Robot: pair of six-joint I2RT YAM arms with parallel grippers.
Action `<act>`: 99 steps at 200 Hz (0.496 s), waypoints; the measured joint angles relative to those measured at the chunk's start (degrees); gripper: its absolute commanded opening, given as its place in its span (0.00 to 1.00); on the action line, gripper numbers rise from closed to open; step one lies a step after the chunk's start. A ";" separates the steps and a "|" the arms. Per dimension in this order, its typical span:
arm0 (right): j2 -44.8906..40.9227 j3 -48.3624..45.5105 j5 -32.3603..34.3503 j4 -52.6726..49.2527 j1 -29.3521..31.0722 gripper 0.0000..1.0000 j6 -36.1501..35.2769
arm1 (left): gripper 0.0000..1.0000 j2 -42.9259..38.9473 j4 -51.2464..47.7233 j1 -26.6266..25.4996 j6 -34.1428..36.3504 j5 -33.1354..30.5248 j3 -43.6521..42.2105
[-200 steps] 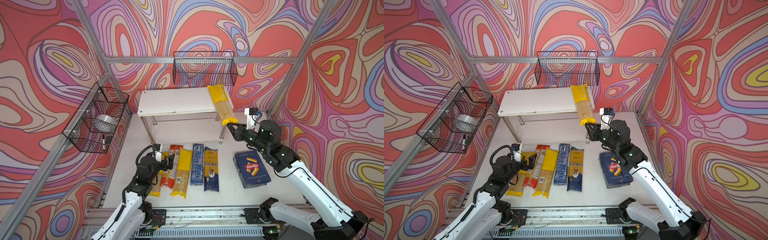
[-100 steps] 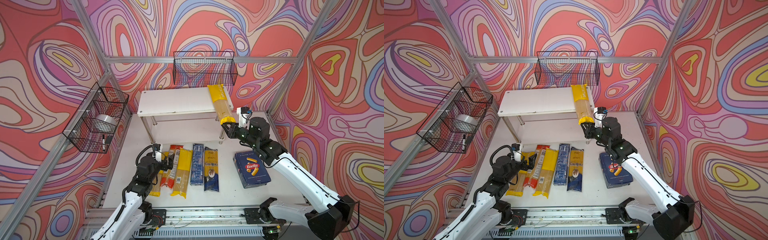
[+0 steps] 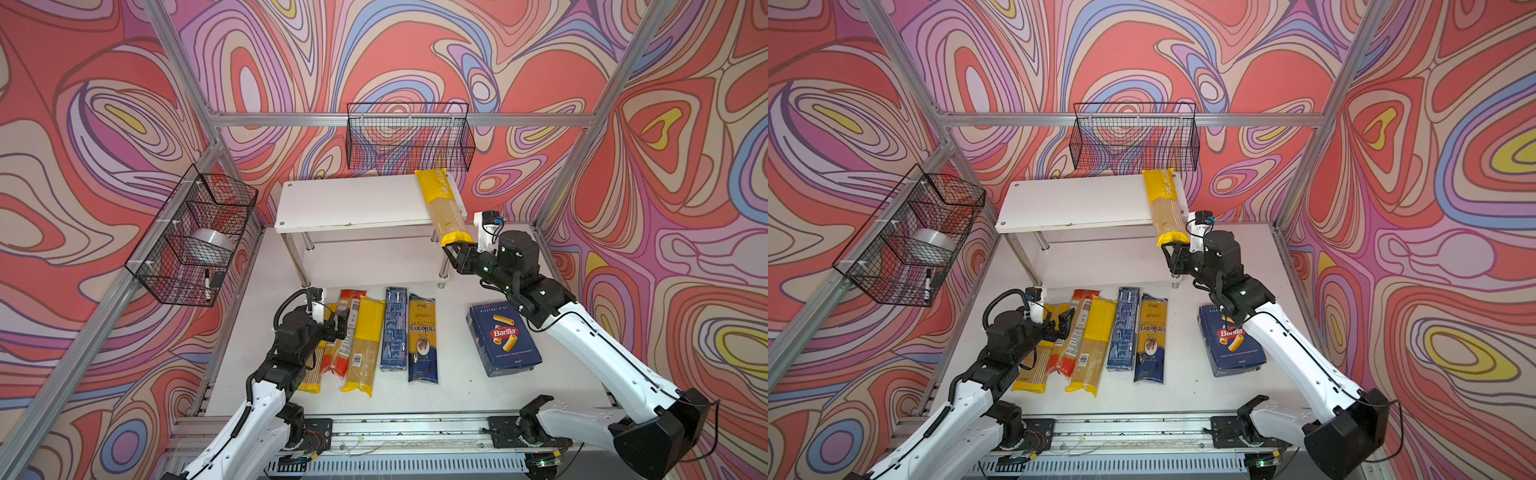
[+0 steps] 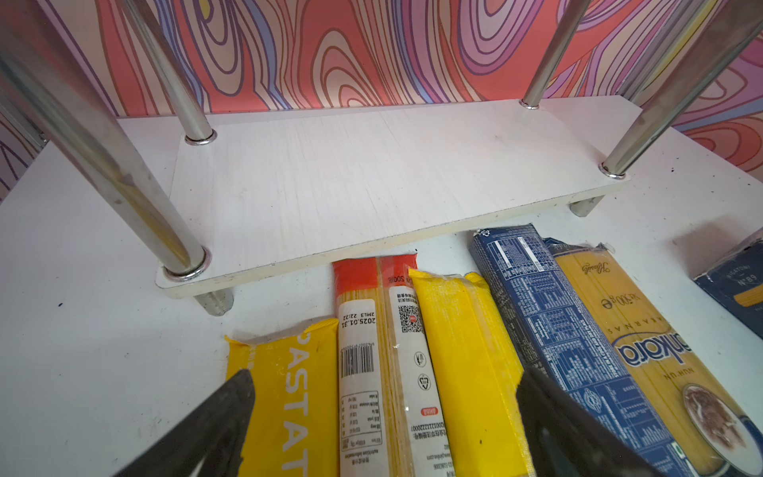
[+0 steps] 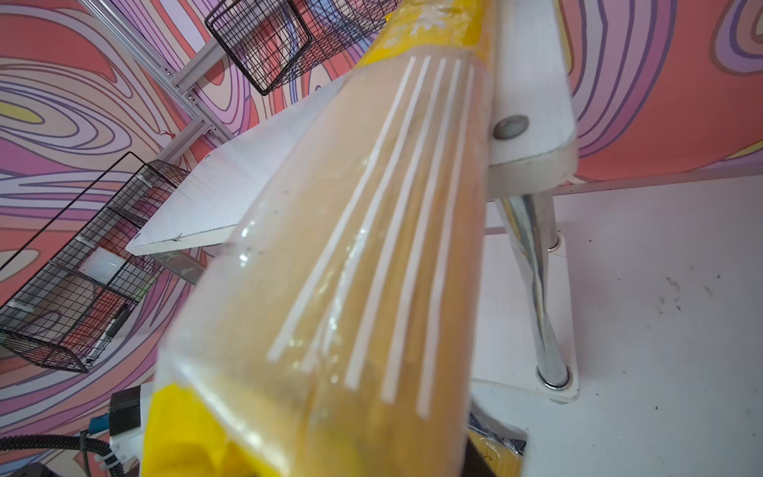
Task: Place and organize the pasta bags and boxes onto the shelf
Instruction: 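Lower the yellow PASTATIME bag onto the shelf top and open the right gripper, then withdraw the right gripper from the shelf toward the pasta row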
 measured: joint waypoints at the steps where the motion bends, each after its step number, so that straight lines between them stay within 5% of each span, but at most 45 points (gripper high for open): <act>1: -0.13 0.00 0.00 -0.07 0.02 0.40 0.00 | 1.00 0.00 0.00 0.00 0.00 0.00 0.00; 58: -5.07 0.00 -0.09 -2.32 0.00 0.44 -0.17 | 1.00 -0.96 0.00 0.00 0.02 0.04 0.00; 99: -6.60 0.11 -1.64 -4.68 0.00 0.58 -0.42 | 1.00 -1.84 0.02 0.00 0.00 0.02 -0.04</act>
